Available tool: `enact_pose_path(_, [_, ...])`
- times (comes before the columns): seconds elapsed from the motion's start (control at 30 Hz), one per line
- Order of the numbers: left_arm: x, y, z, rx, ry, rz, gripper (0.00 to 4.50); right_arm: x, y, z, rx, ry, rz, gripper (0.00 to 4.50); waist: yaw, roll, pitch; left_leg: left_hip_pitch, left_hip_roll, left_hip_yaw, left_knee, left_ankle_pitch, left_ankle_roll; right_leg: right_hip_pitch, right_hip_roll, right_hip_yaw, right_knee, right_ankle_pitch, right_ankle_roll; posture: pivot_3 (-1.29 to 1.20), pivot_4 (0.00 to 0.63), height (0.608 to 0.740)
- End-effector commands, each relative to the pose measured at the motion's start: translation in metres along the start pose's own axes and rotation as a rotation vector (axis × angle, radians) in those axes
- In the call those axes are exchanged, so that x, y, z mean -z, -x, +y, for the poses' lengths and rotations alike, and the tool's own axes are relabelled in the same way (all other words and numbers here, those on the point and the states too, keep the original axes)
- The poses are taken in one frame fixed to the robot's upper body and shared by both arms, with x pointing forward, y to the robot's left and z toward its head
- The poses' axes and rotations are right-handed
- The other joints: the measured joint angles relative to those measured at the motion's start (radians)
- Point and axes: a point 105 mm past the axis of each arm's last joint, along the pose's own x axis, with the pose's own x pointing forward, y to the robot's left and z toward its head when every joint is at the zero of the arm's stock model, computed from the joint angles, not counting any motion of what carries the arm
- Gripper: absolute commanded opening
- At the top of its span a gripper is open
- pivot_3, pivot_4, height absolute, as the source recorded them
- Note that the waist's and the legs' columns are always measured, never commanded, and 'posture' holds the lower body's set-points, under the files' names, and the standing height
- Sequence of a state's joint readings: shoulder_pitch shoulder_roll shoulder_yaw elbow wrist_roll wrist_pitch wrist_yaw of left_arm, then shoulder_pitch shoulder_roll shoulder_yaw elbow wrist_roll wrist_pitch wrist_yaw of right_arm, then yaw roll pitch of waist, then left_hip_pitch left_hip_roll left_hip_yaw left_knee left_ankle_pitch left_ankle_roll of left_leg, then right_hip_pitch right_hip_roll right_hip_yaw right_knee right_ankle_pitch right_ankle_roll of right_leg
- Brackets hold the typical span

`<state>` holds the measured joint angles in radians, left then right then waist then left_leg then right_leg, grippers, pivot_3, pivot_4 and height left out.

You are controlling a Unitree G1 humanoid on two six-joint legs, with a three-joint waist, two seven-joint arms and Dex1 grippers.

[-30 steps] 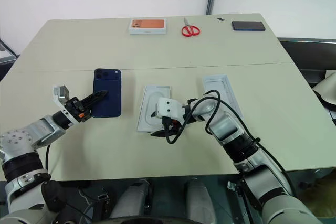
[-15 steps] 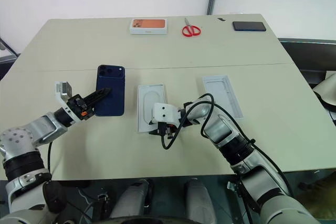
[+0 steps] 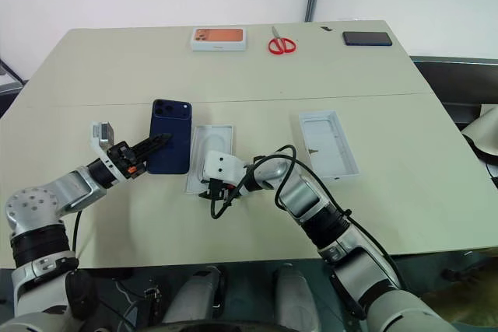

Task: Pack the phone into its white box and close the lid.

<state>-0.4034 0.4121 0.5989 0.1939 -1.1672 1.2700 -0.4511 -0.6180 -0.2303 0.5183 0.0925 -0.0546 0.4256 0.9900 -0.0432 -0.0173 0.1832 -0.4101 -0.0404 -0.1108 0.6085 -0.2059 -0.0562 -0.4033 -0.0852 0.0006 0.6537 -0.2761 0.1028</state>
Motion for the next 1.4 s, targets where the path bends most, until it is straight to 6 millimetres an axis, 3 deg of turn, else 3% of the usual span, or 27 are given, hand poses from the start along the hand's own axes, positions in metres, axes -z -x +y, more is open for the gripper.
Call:
enact_pose_path(0.03, [-0.007, 0.0, -0.013, 0.053, -0.048, -0.019, 0.17, -0.004, 0.002, -0.006, 0.014, 0.01, 0.005, 1.6, 0.001, 0.0, 0.0, 0.0, 0.0, 0.0, 0.0, 0.0, 0.0, 0.0, 0.0, 0.0, 0.0, 0.0, 0.0, 0.0, 0.15, 0.74])
enact_pose_path(0.1, [-0.007, 0.001, -0.011, 0.049, -0.046, -0.019, 0.17, -0.007, 0.006, -0.01, 0.021, -0.036, -0.017, 1.6, 0.002, 0.0, 0.0, 0.0, 0.0, 0.0, 0.0, 0.0, 0.0, 0.0, 0.0, 0.0, 0.0, 0.0, 0.0, 0.0, 0.15, 0.74])
enact_pose_path(0.13, [-0.007, 0.001, -0.011, 0.047, -0.045, -0.02, 0.17, -0.01, 0.009, -0.01, 0.008, -0.046, -0.034, 1.83, 0.002, 0.0, 0.0, 0.0, 0.0, 0.0, 0.0, 0.0, 0.0, 0.0, -0.001, 0.0, 0.0, 0.0, 0.0, 0.0, 0.15, 0.74])
enact_pose_path(0.2, [-0.008, 0.001, -0.01, 0.047, -0.046, -0.021, 0.17, -0.012, 0.014, -0.01, 0.004, -0.026, -0.035, 2.48, 0.003, 0.0, 0.0, 0.0, 0.0, 0.0, 0.0, 0.0, 0.0, 0.0, -0.001, 0.0, 0.0, 0.0, 0.0, 0.0, 0.15, 0.74])
enact_pose_path(0.3, [-0.006, 0.001, -0.008, 0.05, -0.038, -0.02, 0.17, -0.016, 0.022, -0.014, 0.024, -0.004, -0.037, 3.89, 0.003, 0.0, 0.0, 0.0, -0.001, 0.0, 0.0, 0.0, 0.0, 0.0, -0.001, 0.0, 0.0, 0.0, 0.0, 0.0, 0.15, 0.74])
enact_pose_path(0.5, [0.002, -0.007, -0.002, 0.016, -0.045, -0.003, 0.17, -0.026, 0.049, -0.024, 0.055, -0.064, -0.099, 3.89, 0.004, 0.0, 0.0, 0.0, -0.001, 0.0, 0.0, 0.0, 0.0, 0.0, -0.001, 0.0, 0.0, 0.0, 0.0, 0.0, 0.15, 0.74])
enact_pose_path(0.57, [0.013, -0.016, -0.005, 0.011, -0.043, 0.039, 0.17, -0.022, 0.062, -0.03, 0.081, -0.095, -0.112, 3.89, 0.006, 0.0, 0.0, 0.0, 0.0, 0.0, 0.0, 0.0, 0.0, 0.0, -0.001, 0.0, 0.0, 0.0, 0.0, 0.0, 0.15, 0.74])
enact_pose_path(0.63, [0.026, -0.022, -0.009, 0.01, -0.073, 0.087, 0.17, -0.015, 0.076, -0.035, 0.106, -0.132, -0.115, 3.89, 0.012, 0.0, 0.0, 0.0, 0.0, 0.0, 0.0, 0.0, 0.0, 0.001, -0.002, 0.0, -0.001, 0.0, 0.0, 0.0, 0.15, 0.74])
enact_pose_path(0.83, [0.036, -0.043, -0.012, -0.002, -0.053, 0.088, 0.17, 0.028, 0.116, -0.052, 0.222, -0.175, -0.003, 3.89, 0.03, -0.001, 0.001, -0.001, -0.001, 0.001, 0.001, 0.0, 0.001, 0.001, -0.002, 0.0, -0.002, 0.0, 0.0, 0.0, 0.15, 0.74])
enact_pose_path(0.97, [0.05, -0.049, -0.014, -0.007, -0.048, 0.116, 0.17, 0.032, 0.126, -0.055, 0.258, -0.168, -0.018, 3.89, 0.024, -0.001, 0.001, -0.001, -0.001, 0.003, 0.001, 0.0, 0.001, 0.001, -0.002, 0.0, -0.002, 0.0, 0.0, 0.0, 0.15, 0.74])
enact_pose_path(1.1, [0.05, -0.051, -0.015, -0.003, -0.036, 0.107, 0.17, 0.033, 0.127, -0.056, 0.271, -0.166, -0.034, 3.89, 0.024, -0.001, 0.001, -0.001, -0.001, 0.002, 0.001, 0.0, 0.001, 0.001, -0.001, 0.0, -0.002, 0.0, 0.0, 0.0, 0.15, 0.74])
enact_pose_path(1.23, [0.052, -0.053, -0.016, -0.028, -0.066, 0.117, 1.71, 0.03, 0.121, -0.056, 0.265, -0.157, -0.037, 3.94, 0.029, -0.001, 0.001, -0.001, -0.001, 0.002, 0.002, 0.0, 0.001, 0.002, -0.001, 0.0, -0.002, 0.0, 0.0, 0.0, 0.15, 0.74])
enact_pose_path(1.37, [0.051, -0.051, -0.018, -0.029, -0.091, 0.14, 3.71, 0.026, 0.116, -0.057, 0.261, -0.149, -0.048, 3.94, 0.029, -0.001, 0.001, -0.001, -0.001, 0.002, 0.002, 0.0, 0.001, 0.002, -0.001, 0.0, -0.002, 0.0, 0.0, 0.0, 0.15, 0.74])
enact_pose_path(1.4, [0.051, -0.049, -0.019, -0.034, -0.101, 0.149, 3.71, 0.025, 0.115, -0.057, 0.258, -0.149, -0.053, 3.94, 0.027, -0.001, 0.001, 0.0, -0.001, 0.002, 0.002, 0.0, 0.001, 0.002, -0.001, 0.0, -0.002, 0.0, 0.0, 0.0, 0.15, 0.74])
